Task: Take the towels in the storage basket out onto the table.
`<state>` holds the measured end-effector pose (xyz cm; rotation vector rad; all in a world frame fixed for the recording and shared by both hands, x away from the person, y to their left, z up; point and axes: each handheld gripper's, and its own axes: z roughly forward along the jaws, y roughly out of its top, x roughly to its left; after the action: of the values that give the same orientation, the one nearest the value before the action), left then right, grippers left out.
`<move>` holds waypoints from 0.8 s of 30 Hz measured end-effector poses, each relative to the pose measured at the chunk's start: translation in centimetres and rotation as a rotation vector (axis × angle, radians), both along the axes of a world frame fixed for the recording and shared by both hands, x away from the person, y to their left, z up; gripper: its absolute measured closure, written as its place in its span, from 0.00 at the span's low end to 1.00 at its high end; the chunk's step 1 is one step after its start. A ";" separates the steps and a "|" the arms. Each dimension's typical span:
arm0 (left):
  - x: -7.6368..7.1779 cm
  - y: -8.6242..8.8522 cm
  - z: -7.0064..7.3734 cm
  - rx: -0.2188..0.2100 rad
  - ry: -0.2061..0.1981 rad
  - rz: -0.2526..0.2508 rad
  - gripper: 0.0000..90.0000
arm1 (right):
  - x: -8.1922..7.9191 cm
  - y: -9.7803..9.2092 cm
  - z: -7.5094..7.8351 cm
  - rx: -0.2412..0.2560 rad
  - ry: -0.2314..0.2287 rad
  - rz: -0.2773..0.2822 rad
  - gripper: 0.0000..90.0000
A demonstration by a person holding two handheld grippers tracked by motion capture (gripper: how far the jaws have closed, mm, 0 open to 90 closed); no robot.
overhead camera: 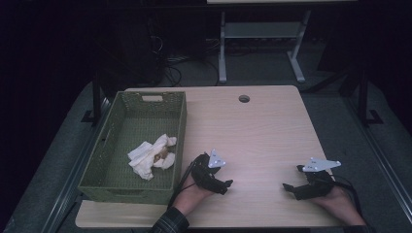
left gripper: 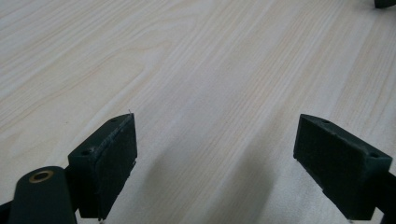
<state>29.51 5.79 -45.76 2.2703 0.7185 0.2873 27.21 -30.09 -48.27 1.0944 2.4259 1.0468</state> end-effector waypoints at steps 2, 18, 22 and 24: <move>0.0 0.0 0.1 0.001 0.000 0.005 0.14 | 0.0 0.0 0.0 0.000 0.000 0.000 0.09; -0.1 0.4 1.6 -0.017 0.005 0.036 0.14 | 0.0 0.0 0.0 0.002 -0.001 -0.001 0.09; 0.0 0.4 2.1 -0.031 0.002 0.033 0.14 | 0.0 0.1 0.0 0.006 0.003 -0.005 0.08; 0.0 0.4 2.2 -0.030 0.003 0.031 0.14 | 0.0 0.1 0.0 0.005 0.003 -0.005 0.08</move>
<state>29.48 6.22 -43.52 2.2329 0.7557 0.2860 27.21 -30.04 -48.29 1.1037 2.4227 1.0517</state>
